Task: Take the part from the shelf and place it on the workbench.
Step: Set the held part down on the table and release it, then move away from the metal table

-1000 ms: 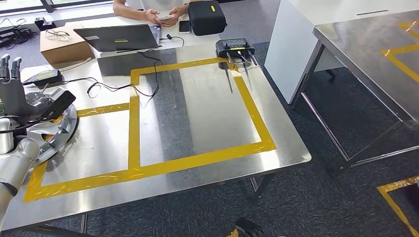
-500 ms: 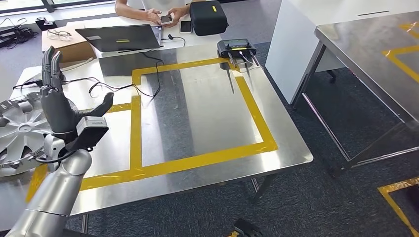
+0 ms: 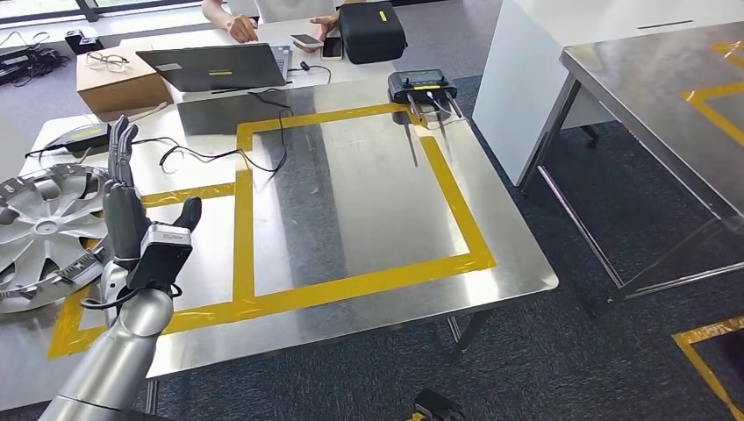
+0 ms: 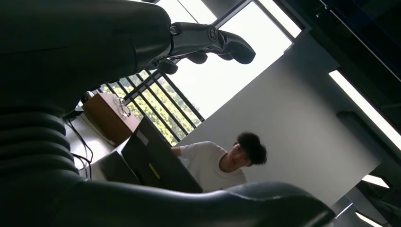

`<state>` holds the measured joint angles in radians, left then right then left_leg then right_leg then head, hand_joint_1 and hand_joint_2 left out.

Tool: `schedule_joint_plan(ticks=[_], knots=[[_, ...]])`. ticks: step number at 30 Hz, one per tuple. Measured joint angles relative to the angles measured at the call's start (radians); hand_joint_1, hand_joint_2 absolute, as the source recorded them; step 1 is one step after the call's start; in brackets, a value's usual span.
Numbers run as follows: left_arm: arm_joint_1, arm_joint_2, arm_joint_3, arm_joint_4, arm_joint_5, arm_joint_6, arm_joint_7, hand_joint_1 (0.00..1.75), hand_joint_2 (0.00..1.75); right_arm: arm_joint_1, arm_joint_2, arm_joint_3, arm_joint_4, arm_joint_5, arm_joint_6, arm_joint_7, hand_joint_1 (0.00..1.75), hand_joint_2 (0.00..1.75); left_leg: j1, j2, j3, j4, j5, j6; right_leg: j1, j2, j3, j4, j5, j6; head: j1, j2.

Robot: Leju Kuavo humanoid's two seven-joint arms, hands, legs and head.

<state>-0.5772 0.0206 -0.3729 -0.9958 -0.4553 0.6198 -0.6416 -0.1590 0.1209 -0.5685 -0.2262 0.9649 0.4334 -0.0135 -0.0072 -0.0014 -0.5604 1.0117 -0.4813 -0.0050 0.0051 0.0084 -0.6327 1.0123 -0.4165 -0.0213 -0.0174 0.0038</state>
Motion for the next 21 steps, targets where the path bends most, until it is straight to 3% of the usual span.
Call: schedule_joint_plan(ticks=[4, 8, 10, 12, 13, 14, 15, 18, 19, 21], knots=[[0.030, 0.000, -0.005, -0.013, -0.018, 0.024, 0.007, 0.00, 0.00, 0.001, 0.000, 0.000, 0.000, -0.004, 0.000, 0.004, 0.00, 0.00, -0.002, 0.000, -0.003, 0.006, -0.003, 0.006, -0.002, 0.000, 0.001, 0.000, 0.000, 0.007, 0.000, 0.000], [0.051, -0.004, -0.005, -0.036, -0.064, 0.056, 0.020, 0.00, 0.00, 0.006, 0.001, -0.001, 0.000, -0.013, 0.000, -0.001, 0.00, 0.00, 0.002, 0.001, -0.001, 0.000, 0.012, 0.020, -0.004, 0.000, -0.001, 0.006, -0.003, 0.020, 0.000, 0.000], [0.061, -0.011, -0.005, -0.050, -0.121, 0.069, 0.032, 0.00, 0.00, 0.009, 0.002, -0.001, 0.000, -0.013, 0.000, 0.002, 0.00, 0.00, 0.009, 0.004, -0.001, -0.010, 0.022, 0.028, -0.005, -0.001, -0.024, 0.065, -0.052, 0.029, 0.001, 0.000], [0.075, -0.018, -0.005, -0.060, -0.172, 0.075, 0.038, 0.00, 0.00, 0.013, 0.004, -0.001, 0.000, -0.013, 0.000, 0.004, 0.00, 0.00, 0.010, 0.005, -0.007, -0.009, 0.025, 0.031, -0.011, -0.001, -0.074, 0.197, -0.126, 0.039, 0.002, 0.000], [0.082, -0.022, -0.005, -0.064, -0.186, 0.075, 0.040, 0.00, 0.00, 0.015, 0.005, -0.001, 0.000, -0.013, 0.000, 0.003, 0.00, 0.00, 0.010, 0.006, -0.011, -0.006, 0.026, 0.030, -0.014, -0.002, -0.096, 0.257, -0.150, 0.043, 0.002, 0.000], [0.087, -0.024, -0.005, -0.067, -0.192, 0.075, 0.042, 0.00, 0.00, 0.017, 0.005, -0.001, 0.000, -0.013, 0.000, 0.003, 0.00, 0.00, 0.011, 0.007, -0.016, -0.003, 0.027, 0.029, -0.018, -0.002, -0.105, 0.288, -0.157, 0.046, 0.002, 0.000], [0.091, -0.026, -0.005, -0.071, -0.195, 0.075, 0.045, 0.00, 0.00, 0.017, 0.005, -0.001, 0.000, -0.013, 0.000, 0.003, 0.00, 0.00, 0.013, 0.007, -0.021, 0.002, 0.028, 0.027, -0.021, -0.002, -0.093, 0.278, -0.145, 0.050, 0.002, 0.000], [0.095, -0.030, -0.005, -0.085, -0.200, 0.076, 0.054, 0.00, 0.00, 0.015, 0.005, -0.001, 0.000, -0.014, 0.000, 0.005, 0.00, 0.00, 0.020, 0.006, -0.040, 0.021, 0.029, 0.014, -0.028, -0.003, 0.018, 0.099, -0.080, 0.058, 0.002, 0.000], [0.097, -0.031, -0.005, -0.092, -0.202, 0.076, 0.056, 0.00, 0.00, 0.013, 0.005, -0.001, 0.000, -0.014, 0.000, 0.005, 0.00, 0.00, 0.021, 0.004, -0.044, 0.025, 0.030, 0.007, -0.027, -0.001, 0.041, 0.059, -0.068, 0.055, 0.002, 0.000], [0.102, -0.034, -0.005, -0.108, -0.208, 0.077, 0.057, 0.00, 0.00, 0.011, 0.005, -0.001, 0.000, -0.014, 0.000, 0.004, 0.00, 0.00, 0.019, 0.000, -0.050, 0.029, 0.035, -0.009, -0.022, 0.005, 0.047, 0.041, -0.066, 0.039, 0.002, 0.000]])
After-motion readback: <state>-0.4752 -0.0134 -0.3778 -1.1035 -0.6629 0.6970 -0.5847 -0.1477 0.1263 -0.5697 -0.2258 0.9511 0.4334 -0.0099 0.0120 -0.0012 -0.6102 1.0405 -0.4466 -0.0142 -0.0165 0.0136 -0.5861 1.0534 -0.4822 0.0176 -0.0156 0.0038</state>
